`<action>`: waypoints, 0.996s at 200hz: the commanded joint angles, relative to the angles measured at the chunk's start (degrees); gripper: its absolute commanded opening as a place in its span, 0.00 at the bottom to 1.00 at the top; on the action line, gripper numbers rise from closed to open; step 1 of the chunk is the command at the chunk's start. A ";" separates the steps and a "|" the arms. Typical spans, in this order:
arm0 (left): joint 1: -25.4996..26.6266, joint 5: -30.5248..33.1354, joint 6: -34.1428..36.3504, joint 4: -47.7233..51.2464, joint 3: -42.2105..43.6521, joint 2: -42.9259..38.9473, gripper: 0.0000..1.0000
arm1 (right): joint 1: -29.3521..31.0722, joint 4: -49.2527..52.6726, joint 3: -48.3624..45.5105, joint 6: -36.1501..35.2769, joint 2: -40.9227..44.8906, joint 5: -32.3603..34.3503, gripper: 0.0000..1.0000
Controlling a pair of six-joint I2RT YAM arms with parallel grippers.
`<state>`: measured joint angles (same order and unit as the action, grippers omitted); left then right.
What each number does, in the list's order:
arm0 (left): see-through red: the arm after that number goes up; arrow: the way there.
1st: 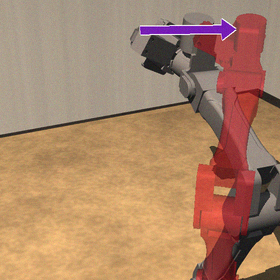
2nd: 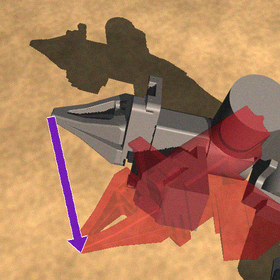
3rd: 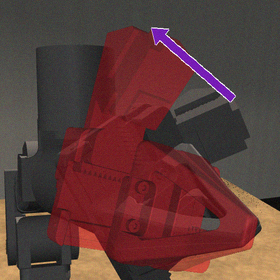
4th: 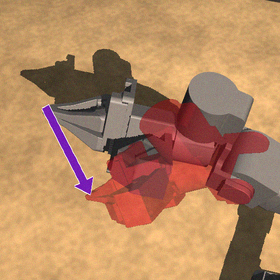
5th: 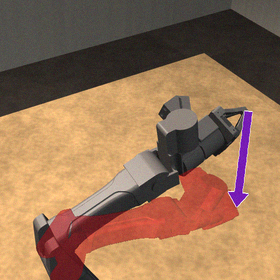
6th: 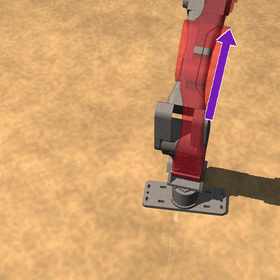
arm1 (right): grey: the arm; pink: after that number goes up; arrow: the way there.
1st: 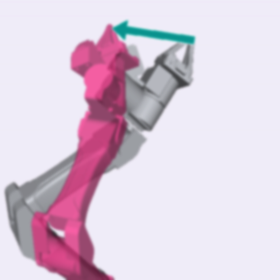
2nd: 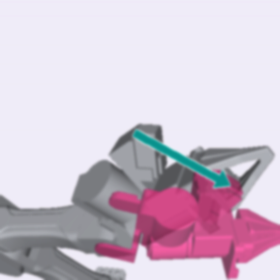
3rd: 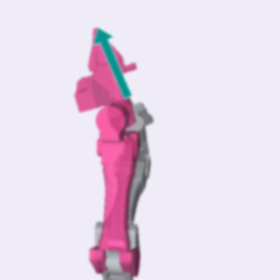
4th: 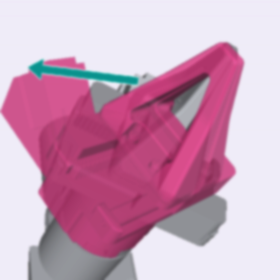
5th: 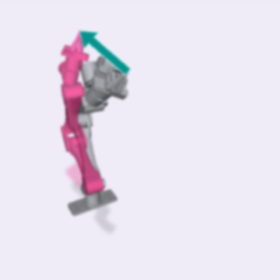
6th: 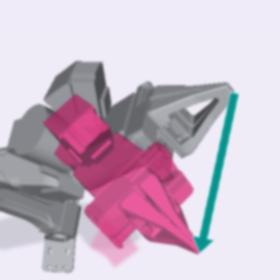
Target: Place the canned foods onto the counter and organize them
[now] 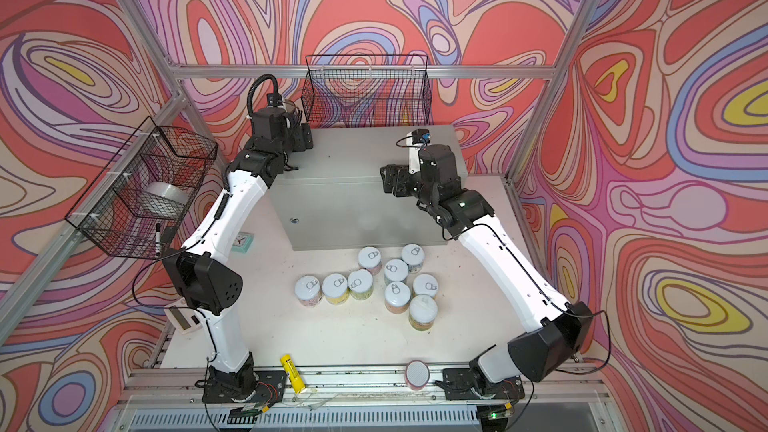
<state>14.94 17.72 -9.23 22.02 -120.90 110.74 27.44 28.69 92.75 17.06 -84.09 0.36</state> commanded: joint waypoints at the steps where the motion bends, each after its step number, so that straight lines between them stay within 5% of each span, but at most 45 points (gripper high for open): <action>1: -0.32 -1.98 0.40 0.33 3.01 -3.18 0.99 | 0.16 -0.91 0.85 0.34 -0.63 -0.71 0.90; 67: -0.28 -6.64 2.39 1.62 12.78 -13.88 1.00 | 0.16 -1.79 1.10 0.66 -1.06 -2.16 0.91; 139: -0.27 -12.79 3.44 13.37 12.07 -23.63 1.00 | 0.17 -2.07 1.30 0.88 -2.25 -4.23 0.90; 199: 1.70 -14.36 0.41 12.92 26.46 -38.60 1.00 | 0.18 0.45 1.59 -1.47 -2.16 -4.12 0.90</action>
<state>15.27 4.40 -7.79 31.62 -97.38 76.58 27.44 26.65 93.14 16.88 -85.41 -2.87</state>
